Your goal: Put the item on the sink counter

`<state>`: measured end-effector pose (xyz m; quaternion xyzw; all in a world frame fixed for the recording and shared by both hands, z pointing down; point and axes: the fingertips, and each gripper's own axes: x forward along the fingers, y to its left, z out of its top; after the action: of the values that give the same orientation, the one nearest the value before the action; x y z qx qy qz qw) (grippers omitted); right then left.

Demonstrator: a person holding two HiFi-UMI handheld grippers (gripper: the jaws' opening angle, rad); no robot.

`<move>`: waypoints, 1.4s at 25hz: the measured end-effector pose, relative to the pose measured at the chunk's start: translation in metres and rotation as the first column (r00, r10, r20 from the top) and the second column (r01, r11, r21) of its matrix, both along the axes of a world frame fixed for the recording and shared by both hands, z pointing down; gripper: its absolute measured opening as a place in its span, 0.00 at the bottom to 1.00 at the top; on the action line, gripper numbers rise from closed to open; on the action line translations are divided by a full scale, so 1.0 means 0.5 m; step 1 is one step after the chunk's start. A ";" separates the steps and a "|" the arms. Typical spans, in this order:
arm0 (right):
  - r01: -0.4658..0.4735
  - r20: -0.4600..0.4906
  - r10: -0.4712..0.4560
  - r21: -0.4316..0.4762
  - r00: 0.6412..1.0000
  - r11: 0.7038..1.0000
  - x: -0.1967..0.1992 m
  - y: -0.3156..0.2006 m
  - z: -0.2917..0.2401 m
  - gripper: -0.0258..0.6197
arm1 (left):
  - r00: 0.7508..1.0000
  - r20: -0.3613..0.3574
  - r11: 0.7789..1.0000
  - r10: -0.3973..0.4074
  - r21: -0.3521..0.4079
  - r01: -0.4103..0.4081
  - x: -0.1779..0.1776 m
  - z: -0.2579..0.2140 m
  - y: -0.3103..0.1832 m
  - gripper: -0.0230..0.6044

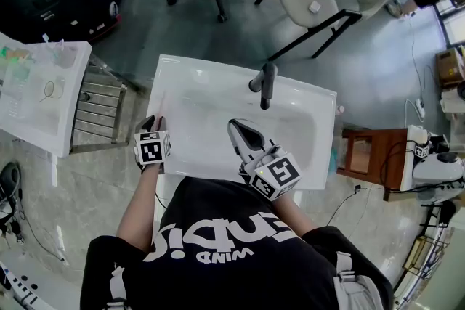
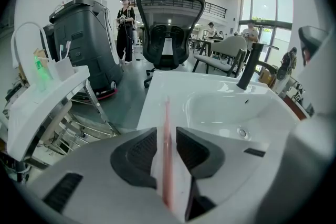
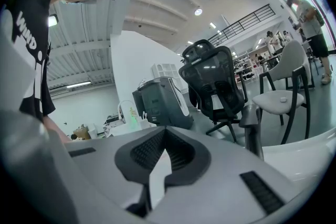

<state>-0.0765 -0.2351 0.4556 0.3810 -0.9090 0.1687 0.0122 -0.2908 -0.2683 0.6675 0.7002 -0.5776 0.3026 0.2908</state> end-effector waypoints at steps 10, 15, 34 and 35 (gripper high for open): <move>0.003 -0.001 -0.003 0.009 1.000 1.000 -0.005 0.001 -0.003 0.07 | 1.000 -0.027 0.996 -0.016 0.089 0.018 -0.002 -0.050 -0.013 0.19; 0.001 -0.009 -0.001 0.008 1.000 1.000 -0.006 0.005 -0.002 0.07 | 0.999 -0.034 0.993 -0.010 0.117 0.014 -0.001 -0.065 -0.007 0.08; -0.015 0.001 0.015 0.048 1.000 0.999 0.002 0.018 -0.032 0.07 | 0.932 -0.233 0.877 0.277 0.458 -0.146 0.119 -0.407 0.051 0.07; -0.017 0.004 0.017 0.056 1.000 0.998 0.004 0.017 -0.037 0.07 | 0.924 -0.241 0.860 0.298 0.487 -0.150 0.127 -0.431 0.054 0.07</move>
<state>-0.0747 -0.2266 0.4371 0.3887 -0.9100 0.1441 -0.0013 -0.2275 -0.2415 0.4521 0.8504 -0.4935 0.0765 0.1655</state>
